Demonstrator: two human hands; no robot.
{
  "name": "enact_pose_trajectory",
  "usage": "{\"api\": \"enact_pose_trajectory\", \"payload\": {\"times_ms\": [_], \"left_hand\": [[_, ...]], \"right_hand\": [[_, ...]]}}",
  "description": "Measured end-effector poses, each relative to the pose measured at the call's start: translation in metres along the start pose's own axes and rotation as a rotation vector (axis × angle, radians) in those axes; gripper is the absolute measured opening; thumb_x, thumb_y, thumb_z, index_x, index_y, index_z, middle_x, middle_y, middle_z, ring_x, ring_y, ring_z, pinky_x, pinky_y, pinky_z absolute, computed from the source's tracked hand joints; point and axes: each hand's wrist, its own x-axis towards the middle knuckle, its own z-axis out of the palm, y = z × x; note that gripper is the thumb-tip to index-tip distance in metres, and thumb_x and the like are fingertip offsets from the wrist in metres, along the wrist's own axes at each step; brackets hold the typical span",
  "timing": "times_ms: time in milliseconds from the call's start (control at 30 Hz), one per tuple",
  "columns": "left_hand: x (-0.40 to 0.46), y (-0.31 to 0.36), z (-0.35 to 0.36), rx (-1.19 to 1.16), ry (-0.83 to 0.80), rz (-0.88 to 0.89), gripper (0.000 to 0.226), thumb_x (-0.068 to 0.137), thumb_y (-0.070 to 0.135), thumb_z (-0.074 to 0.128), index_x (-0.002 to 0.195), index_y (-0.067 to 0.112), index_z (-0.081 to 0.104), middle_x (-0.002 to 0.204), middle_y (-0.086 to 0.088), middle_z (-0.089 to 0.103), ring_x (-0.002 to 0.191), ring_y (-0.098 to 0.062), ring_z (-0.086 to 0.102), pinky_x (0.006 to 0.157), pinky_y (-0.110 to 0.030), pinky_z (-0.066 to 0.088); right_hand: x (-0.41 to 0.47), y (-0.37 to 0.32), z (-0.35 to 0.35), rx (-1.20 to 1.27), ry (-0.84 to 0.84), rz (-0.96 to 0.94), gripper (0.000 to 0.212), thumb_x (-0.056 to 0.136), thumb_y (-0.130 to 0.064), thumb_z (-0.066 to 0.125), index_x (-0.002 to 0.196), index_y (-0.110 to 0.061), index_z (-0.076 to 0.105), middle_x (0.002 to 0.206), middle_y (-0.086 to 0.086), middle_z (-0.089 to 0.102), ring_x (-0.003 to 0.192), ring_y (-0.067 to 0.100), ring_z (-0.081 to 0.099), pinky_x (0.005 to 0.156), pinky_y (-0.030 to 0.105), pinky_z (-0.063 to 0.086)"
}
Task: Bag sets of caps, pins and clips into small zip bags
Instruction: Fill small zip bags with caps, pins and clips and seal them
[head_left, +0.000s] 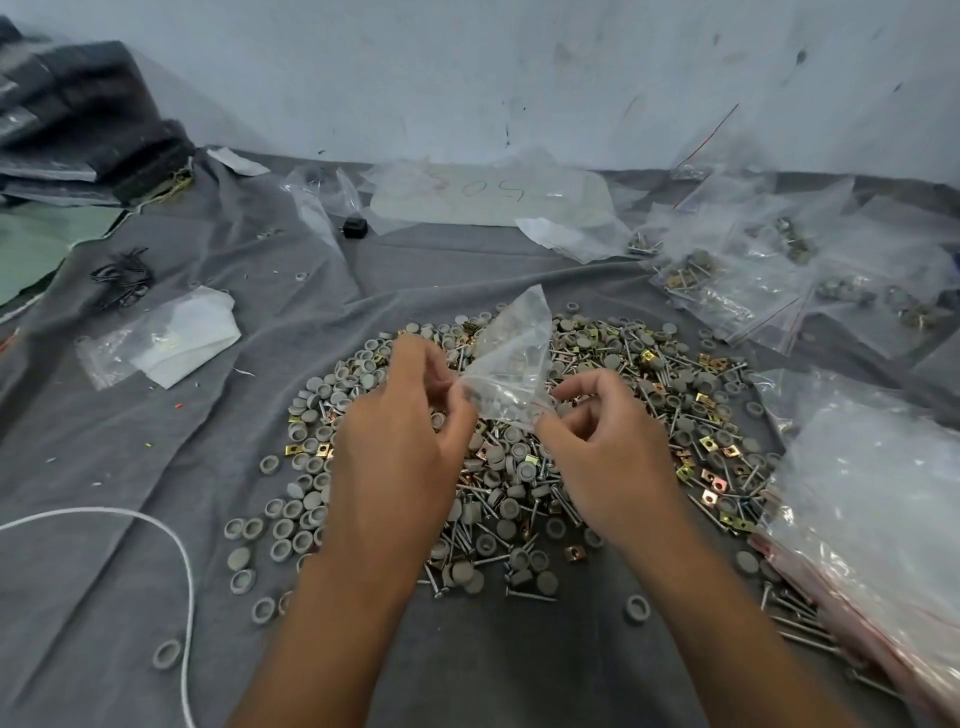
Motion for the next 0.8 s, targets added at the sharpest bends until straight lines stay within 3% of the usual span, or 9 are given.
{"api": "enact_pose_trajectory", "payload": {"times_ms": [133,233,333,433,533,700,800], "left_hand": [[-0.007,0.009,0.011,0.015,-0.079,0.127,0.02,0.09,0.014,0.065,0.086,0.026,0.049,0.086,0.01,0.062,0.077,-0.008,0.059,0.064,-0.032,0.051],[-0.008,0.009,0.012,0.023,-0.112,0.191,0.015,0.089,0.01,0.068,0.094,0.023,0.064,0.094,0.012,0.064,0.083,-0.002,0.059,0.073,-0.019,0.051],[-0.002,-0.001,0.007,-0.008,0.014,0.2,0.017,0.088,0.004,0.066,0.096,0.016,0.076,0.101,0.004,0.072,0.091,-0.002,0.063,0.089,-0.006,0.044],[0.005,-0.011,0.002,0.043,0.103,0.173,0.026,0.086,-0.006,0.065,0.101,0.011,0.078,0.106,-0.003,0.073,0.095,-0.011,0.065,0.094,-0.006,0.04],[0.005,-0.013,0.003,0.089,0.042,0.175,0.042,0.082,-0.013,0.064,0.113,0.013,0.076,0.113,-0.004,0.072,0.103,-0.017,0.067,0.097,-0.026,0.05],[0.003,-0.011,0.005,0.07,-0.056,0.186,0.031,0.092,0.006,0.058,0.119,0.014,0.072,0.115,0.0,0.071,0.107,-0.015,0.064,0.097,-0.035,0.051],[0.001,-0.01,0.004,0.065,-0.102,0.142,0.033,0.092,0.015,0.066,0.124,0.018,0.068,0.116,0.004,0.069,0.103,-0.01,0.06,0.097,-0.029,0.048]], "right_hand": [[-0.002,-0.004,0.005,0.058,-0.007,-0.055,0.018,0.091,-0.023,0.068,0.097,-0.031,0.053,0.063,-0.022,0.061,0.046,-0.004,0.051,0.042,0.01,0.038],[-0.004,-0.007,0.006,0.11,-0.058,-0.091,0.018,0.094,-0.023,0.069,0.098,-0.032,0.053,0.064,-0.015,0.064,0.047,-0.004,0.051,0.043,0.008,0.038],[-0.001,-0.003,0.003,0.109,-0.119,-0.09,0.019,0.093,-0.032,0.069,0.101,-0.034,0.053,0.07,-0.009,0.067,0.049,-0.003,0.052,0.046,0.01,0.041],[0.003,0.009,0.001,-0.171,-0.282,-0.159,0.025,0.092,-0.05,0.066,0.113,-0.042,0.054,0.09,-0.017,0.067,0.077,-0.007,0.06,0.065,0.012,0.047],[0.004,0.018,0.007,-0.637,-0.352,-0.332,0.041,0.096,-0.047,0.061,0.135,-0.049,0.05,0.124,-0.018,0.051,0.118,0.002,0.044,0.101,0.027,0.042],[0.007,0.02,0.015,-0.759,-0.313,-0.441,0.032,0.098,-0.029,0.063,0.13,-0.036,0.062,0.121,-0.005,0.056,0.117,0.018,0.047,0.097,0.035,0.042],[0.005,0.023,0.015,-0.732,-0.292,-0.453,0.028,0.103,-0.025,0.056,0.129,-0.032,0.062,0.119,-0.005,0.056,0.113,0.016,0.048,0.093,0.033,0.046]]}}
